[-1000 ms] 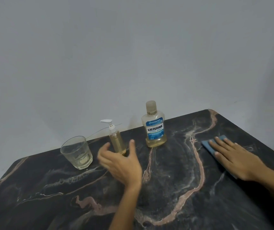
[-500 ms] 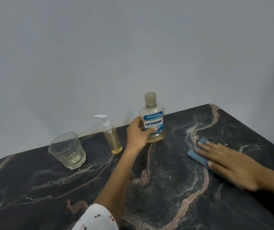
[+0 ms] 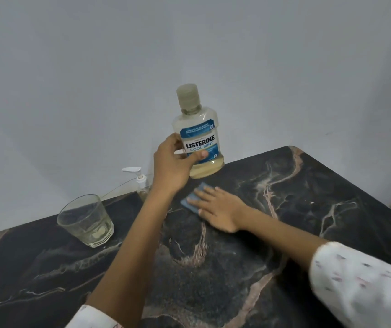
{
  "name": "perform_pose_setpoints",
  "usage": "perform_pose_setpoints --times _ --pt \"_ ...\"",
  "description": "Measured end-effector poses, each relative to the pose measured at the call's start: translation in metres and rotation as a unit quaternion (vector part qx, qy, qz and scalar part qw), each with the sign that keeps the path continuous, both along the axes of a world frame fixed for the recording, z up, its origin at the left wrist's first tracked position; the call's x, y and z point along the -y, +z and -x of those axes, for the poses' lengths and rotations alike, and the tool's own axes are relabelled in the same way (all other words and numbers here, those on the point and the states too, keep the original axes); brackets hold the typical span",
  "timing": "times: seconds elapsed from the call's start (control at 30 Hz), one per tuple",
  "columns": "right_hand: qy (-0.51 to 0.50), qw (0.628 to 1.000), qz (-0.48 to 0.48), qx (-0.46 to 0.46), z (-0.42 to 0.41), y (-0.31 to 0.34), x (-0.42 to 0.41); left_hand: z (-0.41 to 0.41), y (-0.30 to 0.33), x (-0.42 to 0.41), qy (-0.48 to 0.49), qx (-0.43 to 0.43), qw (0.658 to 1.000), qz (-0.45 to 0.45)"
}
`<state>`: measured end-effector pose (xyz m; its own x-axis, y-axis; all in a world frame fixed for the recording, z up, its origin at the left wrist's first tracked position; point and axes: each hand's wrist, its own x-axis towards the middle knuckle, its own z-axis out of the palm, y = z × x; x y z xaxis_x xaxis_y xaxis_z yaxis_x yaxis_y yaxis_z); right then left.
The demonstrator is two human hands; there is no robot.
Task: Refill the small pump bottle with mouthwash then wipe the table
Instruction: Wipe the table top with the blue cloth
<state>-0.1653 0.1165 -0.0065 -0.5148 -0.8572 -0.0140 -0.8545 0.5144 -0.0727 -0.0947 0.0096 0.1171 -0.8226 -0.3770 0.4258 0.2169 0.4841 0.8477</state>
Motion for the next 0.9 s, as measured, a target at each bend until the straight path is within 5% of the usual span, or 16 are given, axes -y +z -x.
perform_pose_setpoints --times 0.13,0.3,0.47,0.6,0.73,0.9 --pt "0.134 0.989 0.052 0.031 -0.043 -0.008 -0.101 -0.007 -0.008 0.007 0.006 0.010 1.000 -0.009" --pt "-0.048 0.997 0.026 0.045 0.018 0.008 -0.159 -0.011 -0.018 0.014 0.022 0.019 0.999 -0.035" --pt "-0.268 0.963 0.008 0.017 0.064 0.006 -0.080 -0.009 -0.041 0.007 0.002 0.048 0.997 -0.053" --pt "-0.199 0.980 0.014 0.000 0.031 0.001 -0.061 -0.001 -0.061 0.000 -0.017 0.055 0.996 -0.064" --pt "-0.067 0.997 0.040 0.008 -0.018 -0.010 -0.142 0.013 -0.078 0.000 -0.015 0.051 0.995 -0.086" --pt "-0.161 0.986 0.007 0.031 0.009 0.004 -0.205 0.025 -0.094 -0.003 -0.008 0.057 0.995 -0.081"
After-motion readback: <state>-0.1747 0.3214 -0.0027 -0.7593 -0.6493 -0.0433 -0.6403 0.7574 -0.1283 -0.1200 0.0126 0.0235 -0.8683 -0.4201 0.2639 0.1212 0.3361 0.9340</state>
